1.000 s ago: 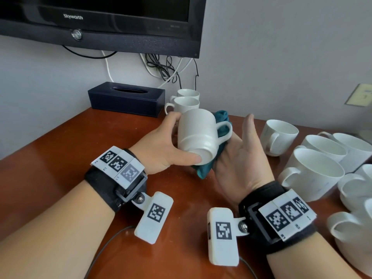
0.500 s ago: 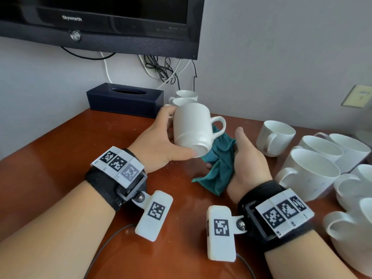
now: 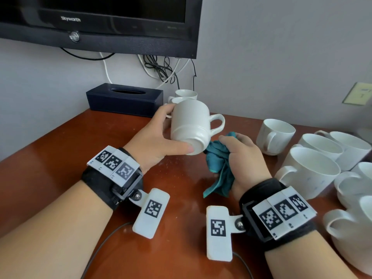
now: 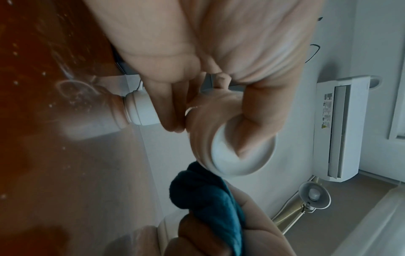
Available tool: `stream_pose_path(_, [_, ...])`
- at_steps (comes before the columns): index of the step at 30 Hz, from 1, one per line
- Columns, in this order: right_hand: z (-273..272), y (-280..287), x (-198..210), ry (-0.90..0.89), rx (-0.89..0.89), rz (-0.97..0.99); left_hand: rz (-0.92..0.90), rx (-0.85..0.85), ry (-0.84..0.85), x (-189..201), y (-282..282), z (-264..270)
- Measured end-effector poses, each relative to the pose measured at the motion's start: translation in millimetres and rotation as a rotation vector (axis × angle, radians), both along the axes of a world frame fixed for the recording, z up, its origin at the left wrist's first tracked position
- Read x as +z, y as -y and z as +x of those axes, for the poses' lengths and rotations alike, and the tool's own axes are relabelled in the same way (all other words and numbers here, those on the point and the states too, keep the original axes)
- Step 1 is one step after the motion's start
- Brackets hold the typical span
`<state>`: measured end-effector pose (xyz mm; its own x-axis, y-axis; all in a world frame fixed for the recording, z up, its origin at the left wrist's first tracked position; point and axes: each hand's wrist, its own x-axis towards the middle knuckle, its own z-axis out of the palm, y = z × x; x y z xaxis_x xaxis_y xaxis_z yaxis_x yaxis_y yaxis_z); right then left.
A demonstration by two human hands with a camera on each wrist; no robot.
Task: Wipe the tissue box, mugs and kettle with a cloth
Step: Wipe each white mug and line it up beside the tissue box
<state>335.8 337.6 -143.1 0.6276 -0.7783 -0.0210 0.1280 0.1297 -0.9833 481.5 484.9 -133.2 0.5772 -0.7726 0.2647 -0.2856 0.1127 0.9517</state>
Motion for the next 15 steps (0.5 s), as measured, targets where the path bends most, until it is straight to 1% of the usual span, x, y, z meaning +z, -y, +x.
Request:
stream_pose_path(4, [-8.0, -1.1, 7.7, 0.029, 0.047, -0.002, -0.108, -0.118, -0.299, 1.3, 0.6, -2.8])
stream_pose_path(6, [-8.4, 0.0, 6.4, 0.018, 0.078, -0.010, -0.137, -0.151, -0.375, 1.0, 0.4, -2.0])
stream_pose_path(9, [-4.7, 0.8, 1.1, -0.018, 0.094, -0.007, -0.154, -0.174, -0.414, 0.2, 0.0, -1.5])
stream_pose_path(12, [-4.2, 2.2, 2.7, 0.007, 0.067, -0.013, -0.160, -0.176, -0.422, -0.8, -0.2, -1.6])
stream_pose_path(15, [-7.1, -0.3, 5.7, 0.021, 0.100, -0.025, -0.160, -0.176, -0.436, -1.1, 0.0, -2.1])
